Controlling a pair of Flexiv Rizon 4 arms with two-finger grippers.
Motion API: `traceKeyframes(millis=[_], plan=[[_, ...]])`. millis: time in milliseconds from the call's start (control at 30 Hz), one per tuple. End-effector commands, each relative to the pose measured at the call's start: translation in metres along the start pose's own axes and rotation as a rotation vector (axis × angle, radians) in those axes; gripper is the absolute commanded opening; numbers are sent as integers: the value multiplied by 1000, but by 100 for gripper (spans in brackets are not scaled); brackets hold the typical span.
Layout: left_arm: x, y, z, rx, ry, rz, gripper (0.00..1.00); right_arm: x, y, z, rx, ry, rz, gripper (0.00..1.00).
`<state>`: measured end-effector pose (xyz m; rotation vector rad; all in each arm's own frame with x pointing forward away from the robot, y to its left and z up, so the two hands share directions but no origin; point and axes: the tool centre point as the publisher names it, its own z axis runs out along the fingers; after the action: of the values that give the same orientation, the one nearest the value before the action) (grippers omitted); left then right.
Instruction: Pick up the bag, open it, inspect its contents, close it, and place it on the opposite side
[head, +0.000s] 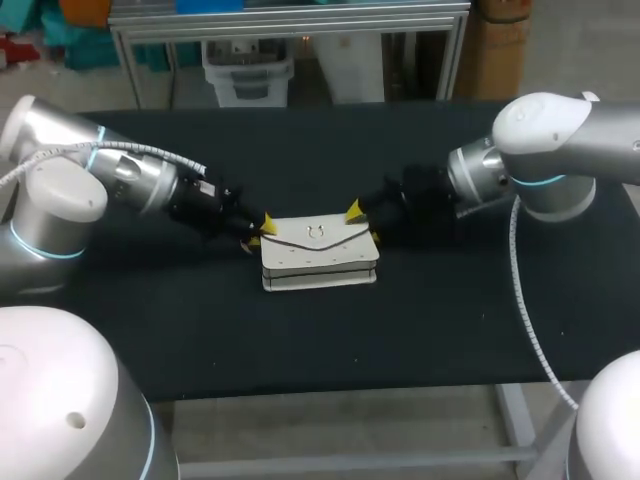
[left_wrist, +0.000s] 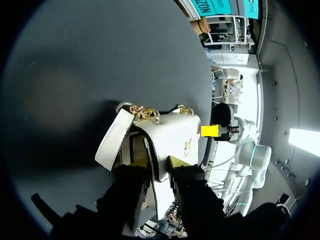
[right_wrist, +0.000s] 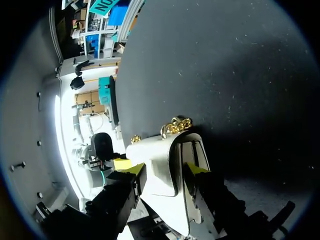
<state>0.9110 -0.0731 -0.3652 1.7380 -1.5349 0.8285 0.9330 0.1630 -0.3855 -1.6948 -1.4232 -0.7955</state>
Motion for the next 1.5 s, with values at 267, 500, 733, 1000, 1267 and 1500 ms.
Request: traceKeyframes(millis=[267, 500, 733, 1000, 1267, 1500], plan=[[-6, 6, -6, 8, 24, -18, 72, -5, -9, -1, -34, 25, 2, 100], [-1, 9, -13, 27, 24, -6, 67, 1, -10, -12, -41, 55, 6, 99], [1, 7, -9, 11, 40, -6, 49, 6, -8, -10, -40, 73, 20, 77], [6, 6, 1, -29, 63, -2, 50, 10, -7, -3, -20, 97, 35, 52], [6, 2, 5, -21, 84, -22, 45, 7, -9, -2, -9, 98, 53, 78], [7, 0, 10, -30, 100, -33, 0, 4, -9, -1, -7, 98, 65, 73]])
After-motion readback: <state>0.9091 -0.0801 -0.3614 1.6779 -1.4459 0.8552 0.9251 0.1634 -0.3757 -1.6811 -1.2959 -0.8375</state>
